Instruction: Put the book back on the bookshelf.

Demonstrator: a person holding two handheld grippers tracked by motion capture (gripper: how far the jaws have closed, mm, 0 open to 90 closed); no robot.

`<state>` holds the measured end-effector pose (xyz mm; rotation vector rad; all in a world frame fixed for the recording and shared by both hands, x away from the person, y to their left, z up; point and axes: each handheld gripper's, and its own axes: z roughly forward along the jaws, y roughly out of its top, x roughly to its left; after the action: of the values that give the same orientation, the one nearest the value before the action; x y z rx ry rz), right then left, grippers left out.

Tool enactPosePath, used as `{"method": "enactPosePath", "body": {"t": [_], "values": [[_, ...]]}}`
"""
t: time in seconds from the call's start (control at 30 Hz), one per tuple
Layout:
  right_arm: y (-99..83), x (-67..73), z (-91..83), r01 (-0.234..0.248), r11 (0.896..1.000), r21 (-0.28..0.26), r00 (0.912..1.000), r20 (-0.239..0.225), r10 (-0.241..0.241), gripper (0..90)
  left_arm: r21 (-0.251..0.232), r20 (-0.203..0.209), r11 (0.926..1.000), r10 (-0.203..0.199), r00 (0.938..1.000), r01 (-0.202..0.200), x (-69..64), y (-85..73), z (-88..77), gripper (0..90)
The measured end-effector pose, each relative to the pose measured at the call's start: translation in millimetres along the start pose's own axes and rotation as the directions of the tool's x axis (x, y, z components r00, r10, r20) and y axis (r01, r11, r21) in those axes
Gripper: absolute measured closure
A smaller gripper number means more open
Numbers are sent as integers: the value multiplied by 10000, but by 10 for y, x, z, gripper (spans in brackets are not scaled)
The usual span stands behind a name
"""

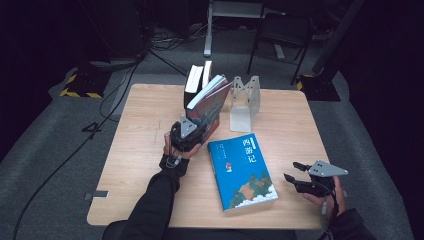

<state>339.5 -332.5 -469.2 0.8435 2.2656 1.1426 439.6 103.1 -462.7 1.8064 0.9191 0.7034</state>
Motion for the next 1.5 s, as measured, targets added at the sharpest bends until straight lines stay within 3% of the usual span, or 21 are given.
{"method": "enactPosePath", "body": {"t": [0.07,0.23,0.4,0.7,1.07,1.5], "values": [[-14,0,0,-21,10000,45,10000,-20,21,413,148,104,9987,-479,9988,478,2,-44,21,695],[-11,16,23,17,10000,89,10000,-64,-16,413,158,-312,9986,-506,9982,511,-83,2,99,739],[-28,25,52,62,9998,211,9999,-94,-60,416,147,-750,9959,-876,9933,889,-211,101,312,741],[-37,3,36,-18,9999,163,10000,-42,19,416,135,-966,9910,-1310,9867,1329,-337,229,586,740],[-41,-6,47,3,9998,197,10000,-54,-2,418,194,-1241,9862,-1607,9792,1643,-387,346,816,737],[-46,-43,43,-54,9999,160,10000,24,54,419,312,-1548,9859,-1578,9753,1644,-444,477,1074,725]]}}
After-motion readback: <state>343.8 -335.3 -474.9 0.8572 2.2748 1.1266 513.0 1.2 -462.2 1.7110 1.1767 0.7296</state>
